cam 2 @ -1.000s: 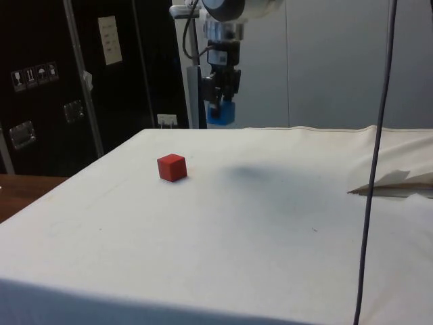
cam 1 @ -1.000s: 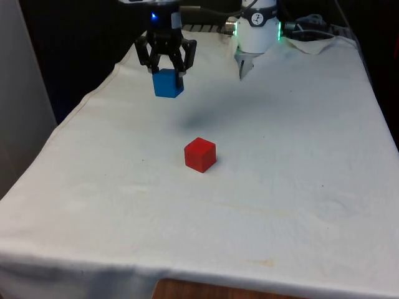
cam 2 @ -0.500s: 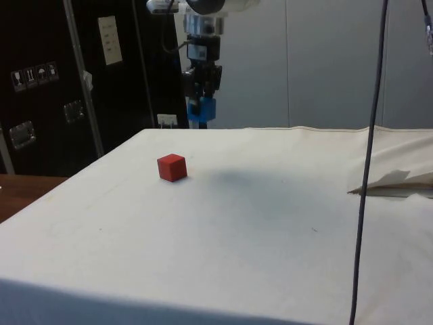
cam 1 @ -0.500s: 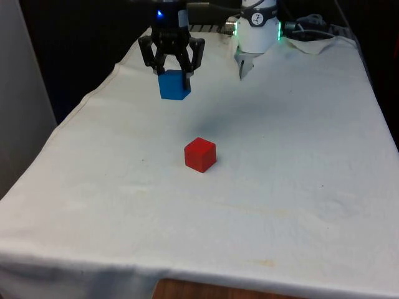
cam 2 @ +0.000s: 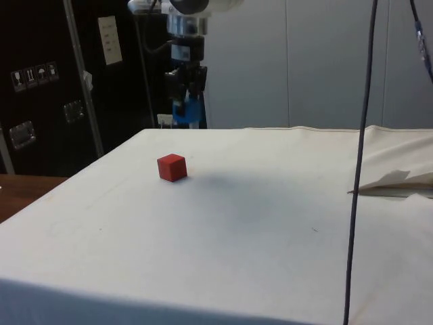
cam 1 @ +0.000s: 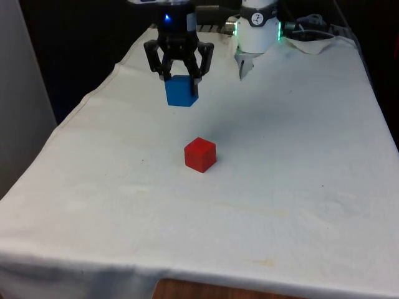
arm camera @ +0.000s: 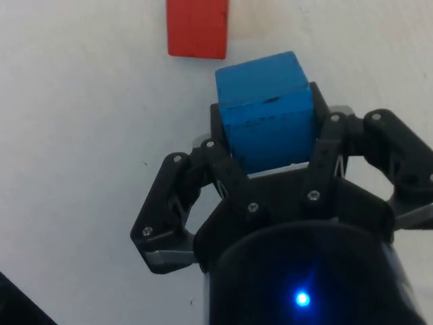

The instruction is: Stack the two cubes.

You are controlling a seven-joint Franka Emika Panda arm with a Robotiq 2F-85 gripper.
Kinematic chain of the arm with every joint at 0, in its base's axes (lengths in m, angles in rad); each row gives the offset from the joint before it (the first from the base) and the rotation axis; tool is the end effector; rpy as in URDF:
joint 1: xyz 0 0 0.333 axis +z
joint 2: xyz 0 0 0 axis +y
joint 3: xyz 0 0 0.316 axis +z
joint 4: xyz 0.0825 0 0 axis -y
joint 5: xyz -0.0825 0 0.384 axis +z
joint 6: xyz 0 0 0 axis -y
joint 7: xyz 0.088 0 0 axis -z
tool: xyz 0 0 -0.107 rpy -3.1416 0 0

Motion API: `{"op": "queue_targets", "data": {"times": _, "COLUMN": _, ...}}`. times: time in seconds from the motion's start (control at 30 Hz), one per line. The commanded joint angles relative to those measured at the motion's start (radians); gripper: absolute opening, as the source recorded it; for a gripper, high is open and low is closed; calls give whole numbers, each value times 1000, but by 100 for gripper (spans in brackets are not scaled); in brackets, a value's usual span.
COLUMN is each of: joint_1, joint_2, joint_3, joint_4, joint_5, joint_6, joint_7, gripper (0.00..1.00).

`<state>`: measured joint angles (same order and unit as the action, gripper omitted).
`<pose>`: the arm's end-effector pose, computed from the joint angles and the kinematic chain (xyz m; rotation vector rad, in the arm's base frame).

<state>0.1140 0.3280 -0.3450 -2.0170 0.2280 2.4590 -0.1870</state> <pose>0.5977 -0.1325 0.3110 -3.1020 0.2906 -0.2288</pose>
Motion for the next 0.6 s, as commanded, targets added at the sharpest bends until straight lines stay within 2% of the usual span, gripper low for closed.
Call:
{"op": "queue_targets", "data": {"times": 0.0, "joint_1": 9, "joint_2": 13, "joint_3": -4, "joint_4": 17, "joint_5": -18, "joint_6": -13, "joint_7": 23, "gripper": 3}}
{"op": "queue_targets", "data": {"times": 0.13, "joint_1": 12, "joint_2": 38, "joint_3": 9, "joint_4": 53, "joint_5": -37, "joint_6": -22, "joint_7": 52, "gripper": 3}}
{"op": "queue_targets", "data": {"times": 0.17, "joint_1": 5, "joint_2": 27, "joint_3": 12, "joint_4": 37, "joint_5": -22, "joint_6": -9, "joint_7": 33, "gripper": 3}}
{"op": "queue_targets", "data": {"times": 0.2, "joint_1": 12, "joint_2": 38, "joint_3": 9, "joint_4": 53, "joint_5": -37, "joint_6": -22, "joint_7": 52, "gripper": 3}}
{"op": "queue_targets", "data": {"times": 0.33, "joint_1": 16, "joint_2": 61, "joint_3": 23, "joint_4": 83, "joint_5": -53, "joint_6": -26, "joint_7": 79, "gripper": 3}}
{"op": "queue_targets", "data": {"times": 0.47, "joint_1": 17, "joint_2": 76, "joint_3": 34, "joint_4": 96, "joint_5": -58, "joint_6": -25, "joint_7": 93, "gripper": 3}}
{"op": "queue_targets", "data": {"times": 0.53, "joint_1": 11, "joint_2": 75, "joint_3": 42, "joint_4": 94, "joint_5": -53, "joint_6": -19, "joint_7": 87, "gripper": 3}}
{"op": "queue_targets", "data": {"times": 0.57, "joint_1": 16, "joint_2": 88, "joint_3": 43, "joint_4": 103, "joint_5": -59, "joint_6": -23, "joint_7": 99, "gripper": 3}}
